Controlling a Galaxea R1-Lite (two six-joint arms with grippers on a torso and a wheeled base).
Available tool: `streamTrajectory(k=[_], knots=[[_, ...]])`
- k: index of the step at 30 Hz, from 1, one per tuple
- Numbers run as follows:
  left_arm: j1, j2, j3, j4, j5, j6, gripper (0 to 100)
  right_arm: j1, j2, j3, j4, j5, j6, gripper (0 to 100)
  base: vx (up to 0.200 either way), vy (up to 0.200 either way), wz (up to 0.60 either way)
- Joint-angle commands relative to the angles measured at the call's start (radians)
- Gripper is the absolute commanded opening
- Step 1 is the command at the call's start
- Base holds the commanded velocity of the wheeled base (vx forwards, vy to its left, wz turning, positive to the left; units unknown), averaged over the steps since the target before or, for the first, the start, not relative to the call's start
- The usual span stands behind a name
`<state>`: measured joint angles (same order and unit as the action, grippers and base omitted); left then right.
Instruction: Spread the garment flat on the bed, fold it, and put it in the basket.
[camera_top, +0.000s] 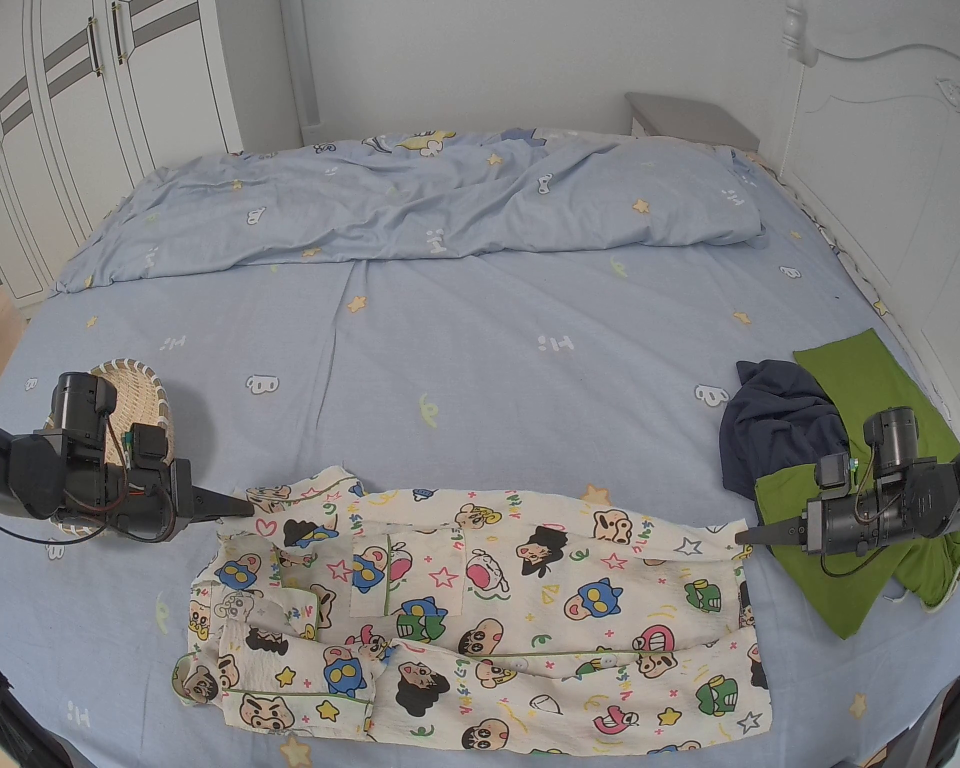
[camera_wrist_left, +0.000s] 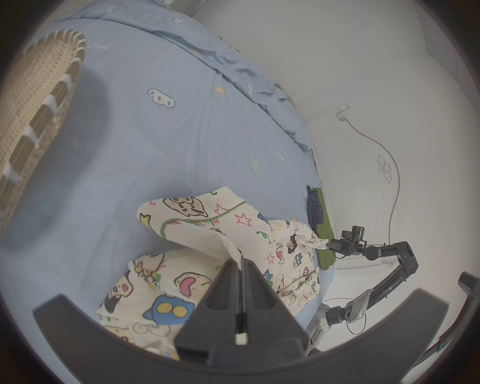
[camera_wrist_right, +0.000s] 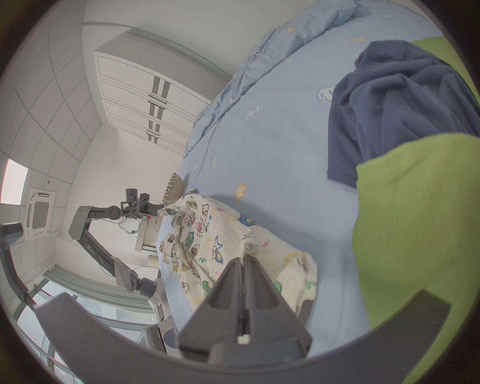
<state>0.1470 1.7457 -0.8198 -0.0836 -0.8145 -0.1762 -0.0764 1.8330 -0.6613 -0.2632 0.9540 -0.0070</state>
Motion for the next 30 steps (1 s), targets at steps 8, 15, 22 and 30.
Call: streamTrajectory(k=[8, 15, 22, 30], knots=[[0.072, -0.066, 0.206, -0.110, -0.005, 0.006, 0, -0.005, -0.092, 0.134, -0.001, 0.000, -0.028, 0, 0.000, 0.000, 0.00], [0.065, -0.018, 0.321, -0.268, -0.003, 0.014, 0, -0.019, -0.090, 0.173, -0.008, -0.003, -0.045, 0, 0.000, 0.000, 0.00], [0.075, 0.057, 0.347, -0.349, -0.003, 0.015, 0, -0.069, -0.070, 0.181, -0.008, -0.003, -0.059, 0, 0.000, 0.000, 0.00], [0.082, 0.106, 0.357, -0.439, -0.003, 0.012, 0, -0.074, -0.057, 0.175, -0.008, -0.003, -0.060, 0, 0.000, 0.000, 0.00]])
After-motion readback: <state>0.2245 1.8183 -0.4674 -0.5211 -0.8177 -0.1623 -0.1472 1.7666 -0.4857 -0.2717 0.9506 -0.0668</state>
